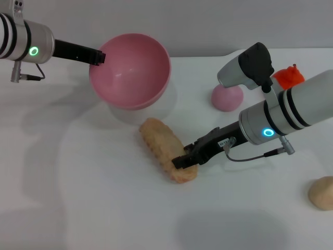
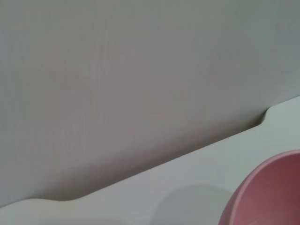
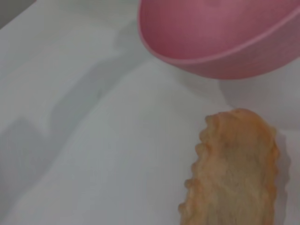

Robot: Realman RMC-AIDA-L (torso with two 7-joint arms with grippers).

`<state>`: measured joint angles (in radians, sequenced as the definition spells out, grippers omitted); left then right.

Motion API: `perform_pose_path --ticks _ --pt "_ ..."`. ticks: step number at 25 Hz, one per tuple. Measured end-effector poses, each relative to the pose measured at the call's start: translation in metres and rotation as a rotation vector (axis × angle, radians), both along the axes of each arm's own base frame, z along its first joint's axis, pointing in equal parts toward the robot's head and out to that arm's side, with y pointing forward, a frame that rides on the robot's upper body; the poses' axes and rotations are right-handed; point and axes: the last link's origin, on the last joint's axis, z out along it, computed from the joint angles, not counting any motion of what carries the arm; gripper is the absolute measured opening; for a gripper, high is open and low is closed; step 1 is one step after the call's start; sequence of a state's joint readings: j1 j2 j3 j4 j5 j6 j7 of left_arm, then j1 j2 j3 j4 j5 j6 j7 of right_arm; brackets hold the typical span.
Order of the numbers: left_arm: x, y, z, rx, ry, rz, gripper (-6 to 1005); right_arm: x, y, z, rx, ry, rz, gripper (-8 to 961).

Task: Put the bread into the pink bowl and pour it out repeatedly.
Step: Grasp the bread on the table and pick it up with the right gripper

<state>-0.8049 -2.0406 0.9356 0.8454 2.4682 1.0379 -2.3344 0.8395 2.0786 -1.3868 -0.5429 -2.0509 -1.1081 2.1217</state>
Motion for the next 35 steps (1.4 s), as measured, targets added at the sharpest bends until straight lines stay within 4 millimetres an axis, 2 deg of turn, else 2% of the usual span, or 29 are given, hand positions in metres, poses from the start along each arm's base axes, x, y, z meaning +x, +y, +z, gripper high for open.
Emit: perform_pose_path --ticks 5,16,21,32,35 --pt "-0.0001 -0.0007 -0.0012 -0.004 0.002 -0.004 46 0.0003 -0.0001 -0.0002 0.002 0.0 -0.002 549" --pt "-0.0001 -0.001 -0.0003 -0.002 0.004 -0.009 45 0.0012 -0.0016 -0.0044 0.001 -0.033 0.039 384" --pt "-0.0004 -0.0013 -0.0003 -0.001 0.004 -0.008 46 0.0001 -0.0009 -0.0054 0.006 -0.044 0.053 333" --pt "-0.0001 -0.001 0.0001 0.0 0.004 -0.01 45 0.0001 -0.001 -0.006 0.006 -0.047 0.057 285" --pt "0.0001 -0.001 0.0001 0.0 0.004 -0.01 45 0.0001 -0.0012 -0.0062 0.005 -0.048 0.058 239"
